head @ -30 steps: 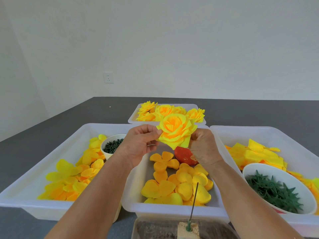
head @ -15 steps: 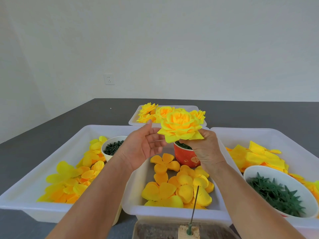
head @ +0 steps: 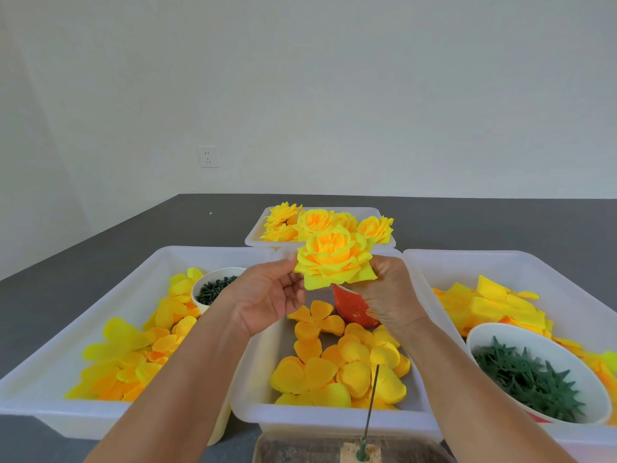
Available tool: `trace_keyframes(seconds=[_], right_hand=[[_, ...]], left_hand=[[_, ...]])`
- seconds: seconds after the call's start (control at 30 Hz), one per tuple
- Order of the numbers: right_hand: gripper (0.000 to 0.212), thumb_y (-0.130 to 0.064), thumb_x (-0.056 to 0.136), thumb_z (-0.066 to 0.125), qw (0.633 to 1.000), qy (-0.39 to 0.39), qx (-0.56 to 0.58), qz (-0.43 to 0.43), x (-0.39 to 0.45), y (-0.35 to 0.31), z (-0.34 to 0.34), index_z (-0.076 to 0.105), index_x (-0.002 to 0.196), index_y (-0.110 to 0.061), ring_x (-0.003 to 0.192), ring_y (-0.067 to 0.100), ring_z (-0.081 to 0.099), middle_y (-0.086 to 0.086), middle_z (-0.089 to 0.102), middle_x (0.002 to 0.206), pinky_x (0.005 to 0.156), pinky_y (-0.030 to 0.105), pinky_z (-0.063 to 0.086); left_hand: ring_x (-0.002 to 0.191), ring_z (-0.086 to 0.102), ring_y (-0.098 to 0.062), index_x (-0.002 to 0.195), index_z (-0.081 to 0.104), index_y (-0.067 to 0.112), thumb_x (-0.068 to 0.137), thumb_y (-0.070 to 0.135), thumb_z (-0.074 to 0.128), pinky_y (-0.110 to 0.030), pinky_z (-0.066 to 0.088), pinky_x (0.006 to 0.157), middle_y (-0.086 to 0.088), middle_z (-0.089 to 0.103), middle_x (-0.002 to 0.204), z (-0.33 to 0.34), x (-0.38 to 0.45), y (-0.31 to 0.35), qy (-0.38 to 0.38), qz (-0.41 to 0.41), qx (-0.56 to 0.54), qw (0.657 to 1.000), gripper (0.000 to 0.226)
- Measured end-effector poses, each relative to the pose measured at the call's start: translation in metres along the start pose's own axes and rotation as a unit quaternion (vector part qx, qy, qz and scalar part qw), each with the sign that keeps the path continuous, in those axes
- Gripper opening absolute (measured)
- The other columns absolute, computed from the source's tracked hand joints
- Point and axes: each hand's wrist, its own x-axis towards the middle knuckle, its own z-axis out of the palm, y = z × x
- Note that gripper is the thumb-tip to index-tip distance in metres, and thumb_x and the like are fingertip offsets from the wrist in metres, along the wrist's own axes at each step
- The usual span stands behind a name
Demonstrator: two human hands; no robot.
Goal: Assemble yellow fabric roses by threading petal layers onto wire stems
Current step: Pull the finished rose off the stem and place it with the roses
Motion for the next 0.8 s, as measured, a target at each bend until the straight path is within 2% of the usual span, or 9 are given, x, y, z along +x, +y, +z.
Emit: trace_keyframes(seconds=[0.1,0.17,0.27,0.37,0.47,0.53,0.63,0.7,0.8], right_hand=[[0.012,-0.012,0.078,0.075,1.000,-0.006,-0.007,0.005,0.0011,0.0036,0.0004,0.074,0.082,0.000,0.084,0.035,0.065,0.016,0.072,0.083,0.079,0.048,0.053],[0.012,-0.011,0.080,0.073,1.000,-0.019,-0.015,0.013,0.0019,0.0059,0.0012,0.074,0.083,0.000,0.085,0.035,0.064,0.017,0.072,0.085,0.080,0.048,0.052],[0.008,-0.009,0.079,0.074,0.999,-0.028,-0.027,0.015,0.0016,0.0067,0.0026,0.075,0.081,-0.002,0.080,0.030,0.065,0.013,0.073,0.084,0.076,0.040,0.054],[0.007,-0.002,0.078,0.073,0.999,-0.038,-0.035,0.011,0.0002,0.0053,0.0052,0.075,0.084,-0.005,0.081,0.020,0.066,0.002,0.072,0.083,0.076,0.029,0.053],[0.012,-0.005,0.078,0.074,0.998,-0.054,-0.006,0.023,-0.0002,0.0038,0.0058,0.075,0.089,-0.010,0.084,0.013,0.065,-0.003,0.070,0.087,0.080,0.023,0.051],[0.014,-0.009,0.076,0.076,0.998,-0.057,0.005,0.026,-0.0006,0.0033,0.0050,0.075,0.090,-0.011,0.084,0.008,0.064,-0.005,0.070,0.088,0.080,0.017,0.049],[0.015,-0.011,0.072,0.078,0.998,-0.055,0.009,0.025,-0.0008,0.0025,0.0039,0.075,0.087,-0.013,0.075,-0.005,0.062,-0.009,0.069,0.082,0.072,0.006,0.047],[0.015,-0.011,0.071,0.079,0.999,-0.049,0.001,0.024,-0.0008,0.0032,0.0038,0.074,0.083,-0.019,0.069,-0.012,0.060,-0.015,0.067,0.076,0.067,0.002,0.044],[0.011,-0.009,0.072,0.079,0.998,-0.052,-0.033,0.020,-0.0005,0.0064,0.0045,0.075,0.082,-0.013,0.069,-0.005,0.062,-0.008,0.069,0.078,0.066,0.004,0.045]], left_hand=[[0.058,0.055,-0.013,0.090,0.059,0.005,0.094,0.010,0.047,-0.020,0.049,0.050,-0.007,0.060,0.071,-0.0017,-0.0006,0.0005,-0.007,-0.037,-0.008,0.999,0.014],[0.060,0.055,-0.015,0.087,0.059,0.004,0.094,0.004,0.044,-0.021,0.050,0.051,-0.008,0.062,0.072,-0.0017,-0.0004,0.0008,0.002,-0.032,-0.003,0.999,0.016],[0.064,0.059,-0.018,0.081,0.059,0.002,0.091,-0.003,0.049,-0.024,0.054,0.055,-0.009,0.064,0.070,0.0004,0.0028,-0.0013,0.052,0.063,0.100,0.992,0.015],[0.058,0.062,-0.016,0.074,0.059,0.002,0.085,-0.006,0.058,-0.024,0.056,0.055,-0.007,0.064,0.065,0.0037,0.0039,-0.0049,0.098,0.185,0.193,0.959,0.014],[0.051,0.059,-0.009,0.071,0.060,0.004,0.085,-0.007,0.059,-0.022,0.053,0.051,-0.003,0.063,0.059,0.0041,0.0040,-0.0064,0.118,0.241,0.228,0.936,0.018],[0.055,0.059,-0.012,0.073,0.061,0.004,0.086,-0.006,0.058,-0.024,0.054,0.053,-0.006,0.064,0.063,0.0035,0.0044,-0.0065,0.116,0.235,0.212,0.941,0.016],[0.064,0.060,-0.021,0.078,0.063,0.002,0.086,-0.002,0.056,-0.030,0.054,0.063,-0.011,0.065,0.071,0.0027,0.0038,-0.0040,0.059,0.150,0.126,0.979,0.010],[0.063,0.062,-0.020,0.077,0.064,0.004,0.083,0.000,0.058,-0.028,0.054,0.059,-0.009,0.067,0.070,0.0021,0.0023,-0.0023,0.035,0.112,0.092,0.989,0.009],[0.059,0.060,-0.013,0.077,0.064,0.005,0.081,-0.006,0.062,-0.020,0.052,0.052,-0.005,0.065,0.067,0.0026,0.0016,-0.0033,0.088,0.153,0.178,0.968,0.012]])
